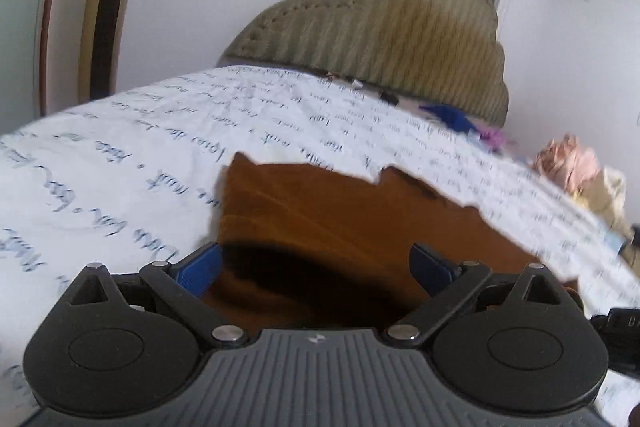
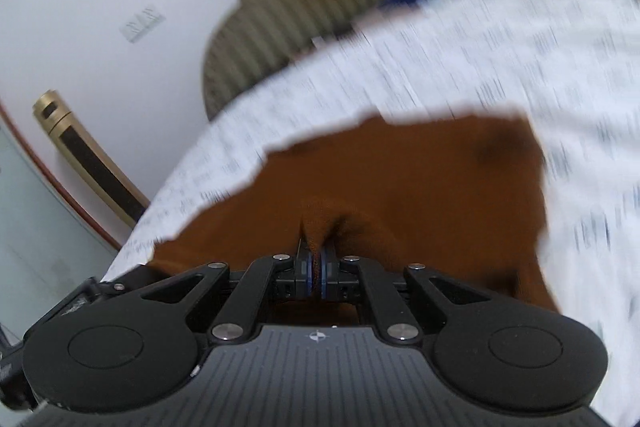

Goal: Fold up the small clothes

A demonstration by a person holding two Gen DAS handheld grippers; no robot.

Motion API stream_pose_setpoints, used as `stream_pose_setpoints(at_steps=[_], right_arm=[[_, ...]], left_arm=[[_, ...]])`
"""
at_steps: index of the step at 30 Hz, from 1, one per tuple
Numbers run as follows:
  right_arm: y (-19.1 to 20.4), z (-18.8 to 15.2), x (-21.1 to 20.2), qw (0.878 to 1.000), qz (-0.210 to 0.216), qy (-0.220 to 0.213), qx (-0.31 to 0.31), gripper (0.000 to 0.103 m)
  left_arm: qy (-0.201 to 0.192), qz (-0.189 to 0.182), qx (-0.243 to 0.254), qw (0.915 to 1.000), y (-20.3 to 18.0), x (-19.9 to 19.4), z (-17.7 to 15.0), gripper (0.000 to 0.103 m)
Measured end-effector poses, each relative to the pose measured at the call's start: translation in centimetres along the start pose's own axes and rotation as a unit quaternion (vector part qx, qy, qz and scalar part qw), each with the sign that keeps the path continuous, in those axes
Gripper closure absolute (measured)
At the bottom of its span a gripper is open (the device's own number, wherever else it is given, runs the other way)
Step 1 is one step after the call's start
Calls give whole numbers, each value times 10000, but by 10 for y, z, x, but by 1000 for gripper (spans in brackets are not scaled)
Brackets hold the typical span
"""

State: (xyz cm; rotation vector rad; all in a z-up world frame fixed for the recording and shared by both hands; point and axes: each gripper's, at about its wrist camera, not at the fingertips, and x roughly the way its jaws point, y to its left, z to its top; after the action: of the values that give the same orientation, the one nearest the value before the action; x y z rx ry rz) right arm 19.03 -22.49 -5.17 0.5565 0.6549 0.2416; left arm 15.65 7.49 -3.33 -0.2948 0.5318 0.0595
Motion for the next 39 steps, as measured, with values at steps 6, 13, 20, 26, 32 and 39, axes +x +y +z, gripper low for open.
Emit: stream_pose_setpoints(at_steps=[6,13,20,26,32,39], right_arm=[[-17,-5,-7,9983,-40,533,239,65],[8,8,-47,9957,-455,122,-803,48],[60,1,-23,9645,-518,391,-2561,32],[67,-11,30,9318,-986,917,-3371,38],[46,6,40,9466,-1290,728,-2865,79],[-8,35,16,9640,-1791,303,-1943,79]], left_arm=[[563,-242,121,9980,22,-24,-3,3],[-7,-510,791,9956,3,-35,34,2],[1271,-508,351,9900,16,54,30,4],[1244,256,1125,9855,11,56,6,3],[1330,111,945,9865,24,58,4,0],[1323,217,1097,9849,19,56,0,0]])
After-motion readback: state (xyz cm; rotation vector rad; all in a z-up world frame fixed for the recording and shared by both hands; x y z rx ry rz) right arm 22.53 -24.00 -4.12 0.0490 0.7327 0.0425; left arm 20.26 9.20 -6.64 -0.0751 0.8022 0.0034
